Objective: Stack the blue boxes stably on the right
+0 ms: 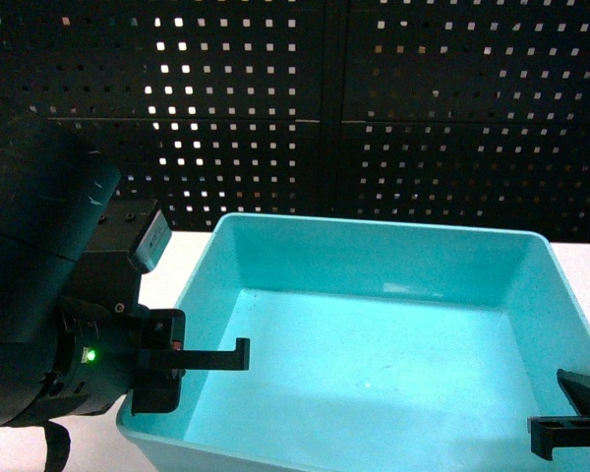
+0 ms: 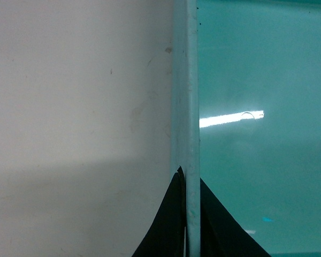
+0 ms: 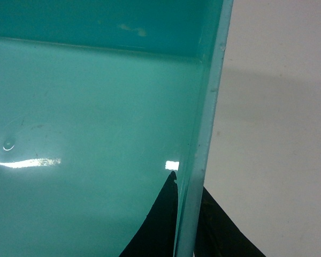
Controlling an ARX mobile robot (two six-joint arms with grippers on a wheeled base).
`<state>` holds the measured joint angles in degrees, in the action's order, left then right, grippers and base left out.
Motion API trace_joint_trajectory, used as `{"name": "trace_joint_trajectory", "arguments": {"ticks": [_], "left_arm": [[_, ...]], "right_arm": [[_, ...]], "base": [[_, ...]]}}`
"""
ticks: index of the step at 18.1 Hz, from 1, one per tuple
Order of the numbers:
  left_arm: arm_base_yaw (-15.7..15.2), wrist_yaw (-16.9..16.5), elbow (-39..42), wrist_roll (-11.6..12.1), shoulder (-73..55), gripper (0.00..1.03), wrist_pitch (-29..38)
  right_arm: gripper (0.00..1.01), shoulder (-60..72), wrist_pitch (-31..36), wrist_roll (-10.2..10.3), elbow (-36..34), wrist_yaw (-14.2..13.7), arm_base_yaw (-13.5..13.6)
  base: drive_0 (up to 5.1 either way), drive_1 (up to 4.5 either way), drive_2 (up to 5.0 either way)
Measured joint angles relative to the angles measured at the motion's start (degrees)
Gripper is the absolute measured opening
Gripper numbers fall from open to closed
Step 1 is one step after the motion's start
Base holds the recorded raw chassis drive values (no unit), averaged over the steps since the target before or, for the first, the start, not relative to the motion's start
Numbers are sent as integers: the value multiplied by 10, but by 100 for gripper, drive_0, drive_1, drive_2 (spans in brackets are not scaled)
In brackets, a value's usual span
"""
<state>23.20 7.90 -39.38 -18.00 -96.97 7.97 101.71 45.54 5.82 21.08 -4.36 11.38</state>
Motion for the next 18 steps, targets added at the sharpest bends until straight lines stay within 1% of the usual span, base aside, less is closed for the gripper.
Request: {"name": "trace_joint_trajectory", "arguments": {"ticks": [1, 3, 5, 6, 7, 8, 9, 10, 11, 13, 15, 17, 18], "left_arm": [[4, 0, 5, 0, 3, 1, 3], [6, 2, 12, 1, 7, 2, 9], [6, 5, 22, 7, 17, 2, 14], [5, 4, 31, 18, 30, 2, 15], [-1, -4, 42, 22, 54, 2, 6], [-19, -18, 49, 32, 95, 2, 0], [-33, -27, 48, 37, 127, 2, -7], [-45, -35, 42, 47, 155, 2, -7], [-56, -38, 22, 57, 174, 2, -12], [-65, -48, -21, 76, 181, 2, -21], [-64, -62, -64, 89, 181, 2, -41], [-54, -64, -114, 98, 181, 2, -48], [-48, -62, -145, 106, 182, 2, -49]], "right_arm": [[7, -3, 1, 0, -5, 0, 2], [7, -6, 11, 0, -14, 1, -1], [7, -15, 10, 0, -17, 5, -5], [7, -29, 3, -1, -21, 5, -1], [7, -52, 0, -7, -26, 1, 10], [7, -86, -16, -7, -26, -7, 26], [7, -119, -21, -6, -22, -12, 37], [7, -139, -27, -3, -9, -15, 36], [7, -154, -36, -1, 17, -14, 33], [7, -173, -60, 2, 55, -15, 27], [7, -191, -91, 4, 90, -14, 12], [7, -206, -120, 7, 131, -14, -4], [7, -216, -127, 8, 160, -14, -13]], "base": [[0, 0, 0], [0, 0, 0], [0, 0, 0], [0, 0, 0], [0, 0, 0], [0, 0, 0], [0, 0, 0], [0, 0, 0], [0, 0, 0], [0, 0, 0], [0, 0, 0], [0, 0, 0], [0, 0, 0]]}}
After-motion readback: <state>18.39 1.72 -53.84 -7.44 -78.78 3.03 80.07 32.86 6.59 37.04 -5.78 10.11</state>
